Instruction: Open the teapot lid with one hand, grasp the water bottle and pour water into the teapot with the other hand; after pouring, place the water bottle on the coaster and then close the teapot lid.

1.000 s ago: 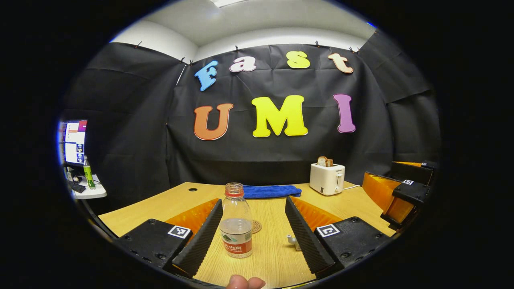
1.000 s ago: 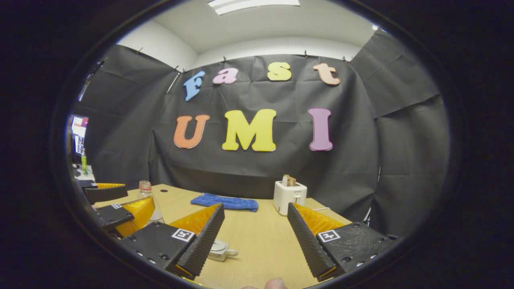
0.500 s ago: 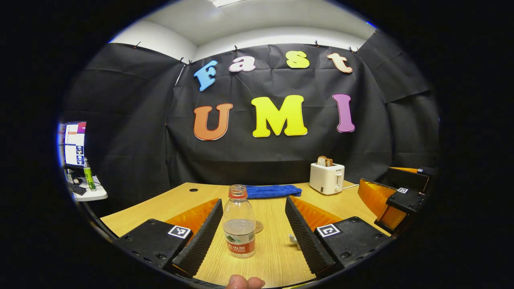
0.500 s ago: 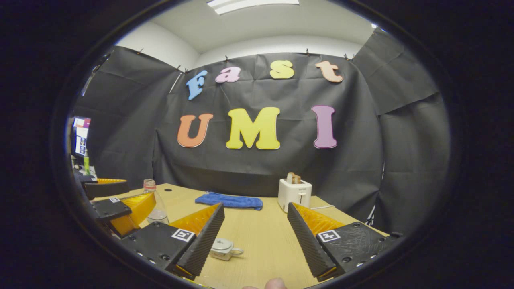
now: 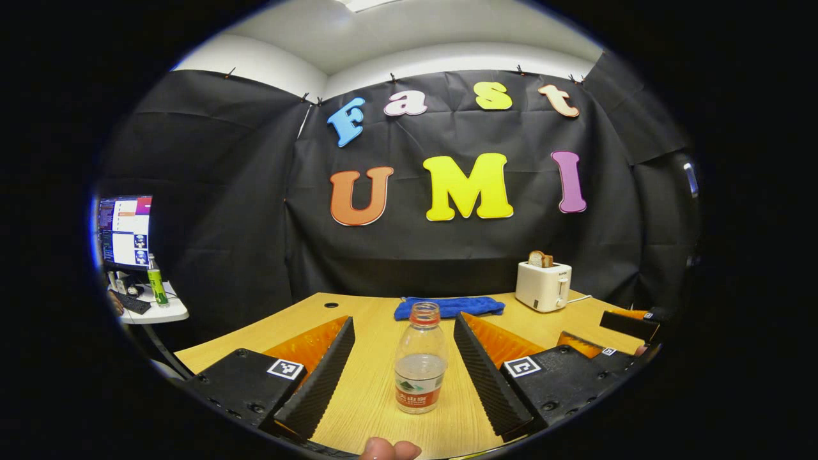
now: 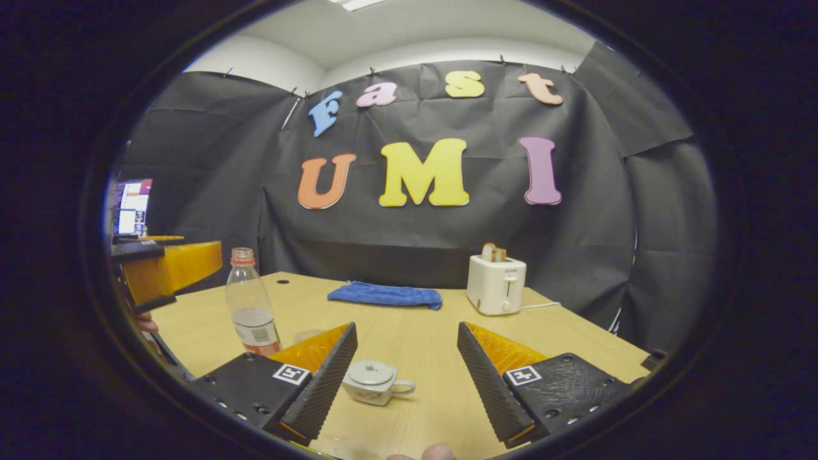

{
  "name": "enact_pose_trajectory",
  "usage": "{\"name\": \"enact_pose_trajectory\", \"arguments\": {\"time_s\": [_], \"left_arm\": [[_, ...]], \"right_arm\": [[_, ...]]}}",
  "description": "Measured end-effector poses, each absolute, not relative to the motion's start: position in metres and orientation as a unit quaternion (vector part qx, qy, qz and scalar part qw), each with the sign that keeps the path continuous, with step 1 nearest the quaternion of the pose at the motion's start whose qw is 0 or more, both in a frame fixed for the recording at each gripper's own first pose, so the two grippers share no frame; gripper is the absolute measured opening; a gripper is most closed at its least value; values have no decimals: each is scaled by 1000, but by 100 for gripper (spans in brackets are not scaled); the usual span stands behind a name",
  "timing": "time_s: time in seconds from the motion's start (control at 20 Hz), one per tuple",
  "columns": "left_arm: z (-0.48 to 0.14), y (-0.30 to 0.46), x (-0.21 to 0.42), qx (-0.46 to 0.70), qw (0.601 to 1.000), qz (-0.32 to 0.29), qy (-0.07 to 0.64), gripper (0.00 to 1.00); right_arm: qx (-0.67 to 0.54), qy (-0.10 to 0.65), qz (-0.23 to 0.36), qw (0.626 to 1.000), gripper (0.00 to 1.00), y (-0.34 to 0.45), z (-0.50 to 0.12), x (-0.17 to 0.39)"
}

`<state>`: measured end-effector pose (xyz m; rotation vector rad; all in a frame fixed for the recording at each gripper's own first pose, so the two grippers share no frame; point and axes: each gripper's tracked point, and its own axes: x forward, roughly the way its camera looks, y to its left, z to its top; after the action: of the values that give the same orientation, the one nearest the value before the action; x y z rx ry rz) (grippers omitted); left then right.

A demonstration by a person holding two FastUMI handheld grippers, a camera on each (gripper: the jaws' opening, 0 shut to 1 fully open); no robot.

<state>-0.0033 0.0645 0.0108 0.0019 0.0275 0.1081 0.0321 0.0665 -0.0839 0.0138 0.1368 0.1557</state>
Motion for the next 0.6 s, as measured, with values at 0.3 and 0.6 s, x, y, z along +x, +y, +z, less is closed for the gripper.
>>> {"name": "enact_pose_trajectory", "arguments": {"time_s": [0.3, 0.6], "left_arm": [[12, 74, -2, -7, 998, 68, 16, 98], [9, 80, 1, -5, 997, 76, 22, 98]], "right_arm": [[5, 105, 88, 991, 95, 88, -125, 65], [-16, 127, 89, 988, 95, 95, -149, 82]]}}
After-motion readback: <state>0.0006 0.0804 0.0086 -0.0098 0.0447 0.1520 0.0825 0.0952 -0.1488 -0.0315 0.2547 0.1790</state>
